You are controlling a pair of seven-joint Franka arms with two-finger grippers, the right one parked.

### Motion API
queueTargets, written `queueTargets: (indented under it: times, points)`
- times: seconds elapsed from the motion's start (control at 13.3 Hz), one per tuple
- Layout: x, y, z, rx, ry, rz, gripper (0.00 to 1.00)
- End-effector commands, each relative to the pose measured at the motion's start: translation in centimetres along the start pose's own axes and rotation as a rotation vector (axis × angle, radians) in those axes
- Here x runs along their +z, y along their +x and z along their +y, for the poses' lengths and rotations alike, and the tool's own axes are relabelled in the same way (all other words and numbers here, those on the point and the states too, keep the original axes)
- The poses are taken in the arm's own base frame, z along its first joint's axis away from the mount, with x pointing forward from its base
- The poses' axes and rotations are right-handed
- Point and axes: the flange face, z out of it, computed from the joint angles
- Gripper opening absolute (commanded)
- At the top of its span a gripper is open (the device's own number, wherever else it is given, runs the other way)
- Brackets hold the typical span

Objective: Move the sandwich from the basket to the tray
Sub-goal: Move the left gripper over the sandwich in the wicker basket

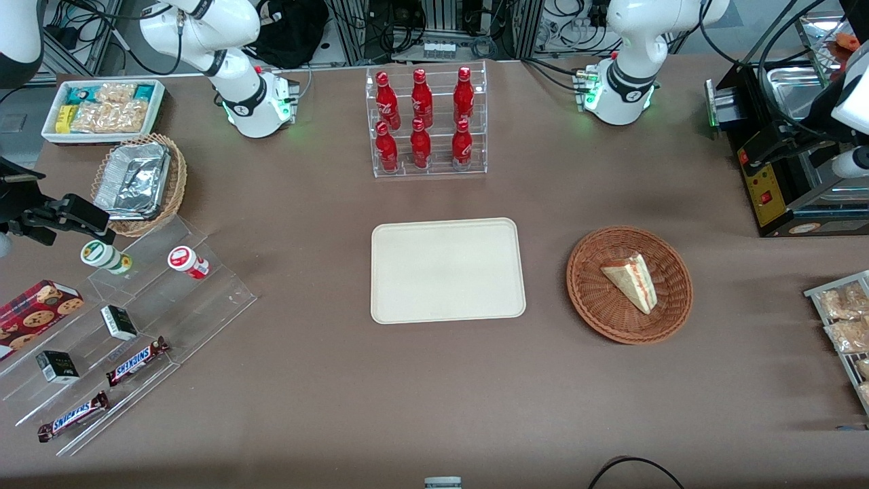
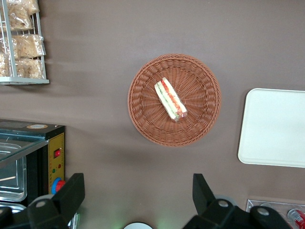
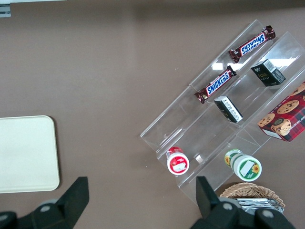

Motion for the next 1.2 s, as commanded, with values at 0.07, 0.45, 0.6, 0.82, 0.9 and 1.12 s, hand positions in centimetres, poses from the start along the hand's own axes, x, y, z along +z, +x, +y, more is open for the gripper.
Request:
queueTargets:
  times: [0.07, 0.45, 0.6, 0.82, 0.9, 1.12]
  points:
    - [0.9, 0.0, 0.0, 0.002, 0.022, -0.055, 1.00]
    - [10.2, 2.5, 0.7, 0.010, 0.031, -0.170, 1.00]
    - [16.1, 2.6, 1.7, -0.029, 0.030, -0.134, 1.00]
    - [23.3, 2.1, 3.5, -0.209, 0.015, -0.063, 1.00]
    - [25.6, 1.8, 4.3, -0.280, 0.003, -0.032, 1.00]
    - [31.0, 0.9, 5.3, -0.515, -0.061, 0.055, 1.00]
